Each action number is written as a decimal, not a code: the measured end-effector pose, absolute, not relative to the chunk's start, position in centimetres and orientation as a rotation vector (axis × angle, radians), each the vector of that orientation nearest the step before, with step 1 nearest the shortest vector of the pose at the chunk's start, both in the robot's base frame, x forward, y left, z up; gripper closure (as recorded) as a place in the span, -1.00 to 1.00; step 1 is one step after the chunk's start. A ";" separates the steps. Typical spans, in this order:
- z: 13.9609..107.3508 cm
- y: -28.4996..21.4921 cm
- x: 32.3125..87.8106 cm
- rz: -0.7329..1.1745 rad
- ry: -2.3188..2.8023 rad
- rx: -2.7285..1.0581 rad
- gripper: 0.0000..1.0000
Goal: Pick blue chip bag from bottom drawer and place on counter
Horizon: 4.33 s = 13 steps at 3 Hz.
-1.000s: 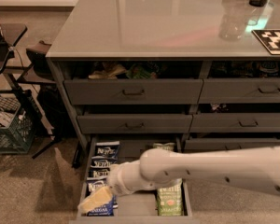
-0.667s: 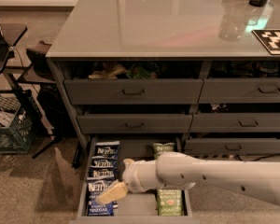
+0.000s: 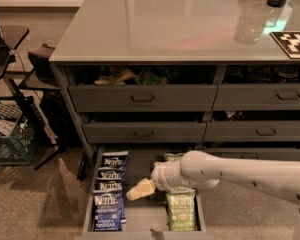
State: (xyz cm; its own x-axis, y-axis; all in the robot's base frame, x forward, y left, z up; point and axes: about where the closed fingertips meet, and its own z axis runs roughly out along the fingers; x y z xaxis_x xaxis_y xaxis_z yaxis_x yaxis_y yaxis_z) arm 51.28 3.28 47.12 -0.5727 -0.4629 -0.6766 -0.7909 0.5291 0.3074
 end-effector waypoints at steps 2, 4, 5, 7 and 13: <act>44.2 1.6 54.0 0.826 2.322 -1.007 -1.00; 36.9 4.1 54.8 0.832 2.324 -1.016 -1.00; 32.0 6.2 54.6 0.842 2.319 -1.022 -1.00; 24.6 11.0 53.0 0.956 2.295 -1.102 -1.00; 17.6 17.4 50.1 1.267 2.336 -1.257 -0.86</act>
Offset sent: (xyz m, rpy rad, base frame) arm 0.0206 -0.0118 -0.0255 -0.0267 0.0552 -0.0055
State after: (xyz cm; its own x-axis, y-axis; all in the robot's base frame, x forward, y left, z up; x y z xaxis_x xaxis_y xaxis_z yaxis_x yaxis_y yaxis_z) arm 50.07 17.42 17.61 -0.6180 -0.5863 -0.5238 -0.7588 0.2704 0.5926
